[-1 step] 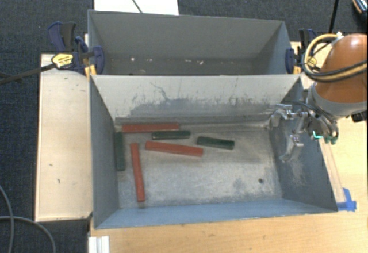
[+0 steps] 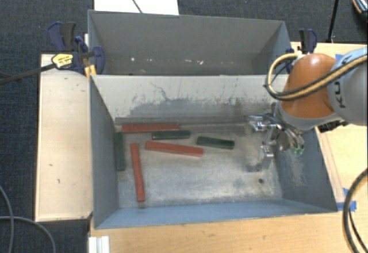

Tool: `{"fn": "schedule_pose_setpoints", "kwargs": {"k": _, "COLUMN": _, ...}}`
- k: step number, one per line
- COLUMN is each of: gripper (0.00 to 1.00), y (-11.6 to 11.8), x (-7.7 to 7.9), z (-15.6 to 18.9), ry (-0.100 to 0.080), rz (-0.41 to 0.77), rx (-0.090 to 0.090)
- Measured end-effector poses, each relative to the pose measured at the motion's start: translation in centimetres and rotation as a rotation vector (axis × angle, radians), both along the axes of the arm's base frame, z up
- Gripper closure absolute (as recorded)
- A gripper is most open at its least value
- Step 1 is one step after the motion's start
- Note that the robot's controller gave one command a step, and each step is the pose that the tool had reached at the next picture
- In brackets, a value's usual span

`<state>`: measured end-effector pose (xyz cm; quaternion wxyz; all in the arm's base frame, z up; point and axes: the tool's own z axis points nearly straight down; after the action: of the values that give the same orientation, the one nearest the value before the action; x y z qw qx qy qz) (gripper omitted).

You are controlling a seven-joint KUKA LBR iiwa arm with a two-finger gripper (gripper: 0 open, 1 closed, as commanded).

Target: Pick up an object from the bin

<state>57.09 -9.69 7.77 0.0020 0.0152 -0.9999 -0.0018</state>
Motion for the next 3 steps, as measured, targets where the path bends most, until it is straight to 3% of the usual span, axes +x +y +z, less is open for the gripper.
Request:
{"fn": "schedule_pose_setpoints", "kwargs": {"k": 1, "gripper": 0.0, "y": 9.1, "x": 0.7, "z": 6.4, "ry": -0.014, "rz": 0.109, "rx": 0.0}}
{"fn": "schedule_pose_setpoints", "kwargs": {"k": 2, "gripper": 0.0, "y": 13.9, "x": -0.2, "z": 0.1, "ry": -0.001, "rz": 0.062, "rx": 0.0}}
{"fn": "schedule_pose_setpoints", "kwargs": {"k": 3, "gripper": 0.0, "y": 17.0, "x": 2.1, "z": -0.7, "ry": -0.008, "rz": -0.178, "rx": -0.002}}
